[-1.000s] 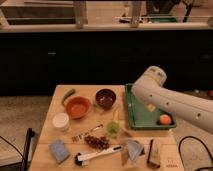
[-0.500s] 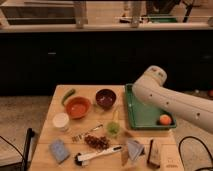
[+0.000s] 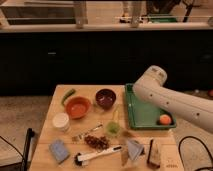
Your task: Stack bowls on top of each other
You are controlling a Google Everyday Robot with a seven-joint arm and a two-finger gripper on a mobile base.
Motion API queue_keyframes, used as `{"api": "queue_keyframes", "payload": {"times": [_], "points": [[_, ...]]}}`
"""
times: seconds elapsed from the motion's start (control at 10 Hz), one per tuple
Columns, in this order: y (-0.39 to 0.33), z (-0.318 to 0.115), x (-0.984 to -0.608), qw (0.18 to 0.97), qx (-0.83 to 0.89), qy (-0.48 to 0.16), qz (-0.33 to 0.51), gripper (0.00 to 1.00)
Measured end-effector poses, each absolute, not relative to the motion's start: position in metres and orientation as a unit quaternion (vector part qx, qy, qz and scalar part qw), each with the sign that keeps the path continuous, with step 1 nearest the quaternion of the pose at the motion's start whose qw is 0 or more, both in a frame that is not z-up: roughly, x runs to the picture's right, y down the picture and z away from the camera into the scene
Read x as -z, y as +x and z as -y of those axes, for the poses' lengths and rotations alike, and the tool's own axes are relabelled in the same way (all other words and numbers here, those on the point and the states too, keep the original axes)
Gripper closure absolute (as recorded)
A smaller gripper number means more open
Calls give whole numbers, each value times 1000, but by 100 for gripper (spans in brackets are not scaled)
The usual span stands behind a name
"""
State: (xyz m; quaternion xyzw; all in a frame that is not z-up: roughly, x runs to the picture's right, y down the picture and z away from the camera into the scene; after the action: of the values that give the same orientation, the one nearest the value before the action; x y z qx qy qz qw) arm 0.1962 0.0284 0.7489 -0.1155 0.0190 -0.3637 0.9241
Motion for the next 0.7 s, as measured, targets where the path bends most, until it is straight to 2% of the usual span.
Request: {"api": "queue_keyframes", "payload": {"times": [0.1,0.3,0.4,0.7], "points": [[192,-29,-748,921,375,-108,-3,40],[173,-31,-749,910,400,-103,23,25],[156,-33,-751,900,421,-103,41,20],[115,-45,-764,866,480,-107,98,20]]}}
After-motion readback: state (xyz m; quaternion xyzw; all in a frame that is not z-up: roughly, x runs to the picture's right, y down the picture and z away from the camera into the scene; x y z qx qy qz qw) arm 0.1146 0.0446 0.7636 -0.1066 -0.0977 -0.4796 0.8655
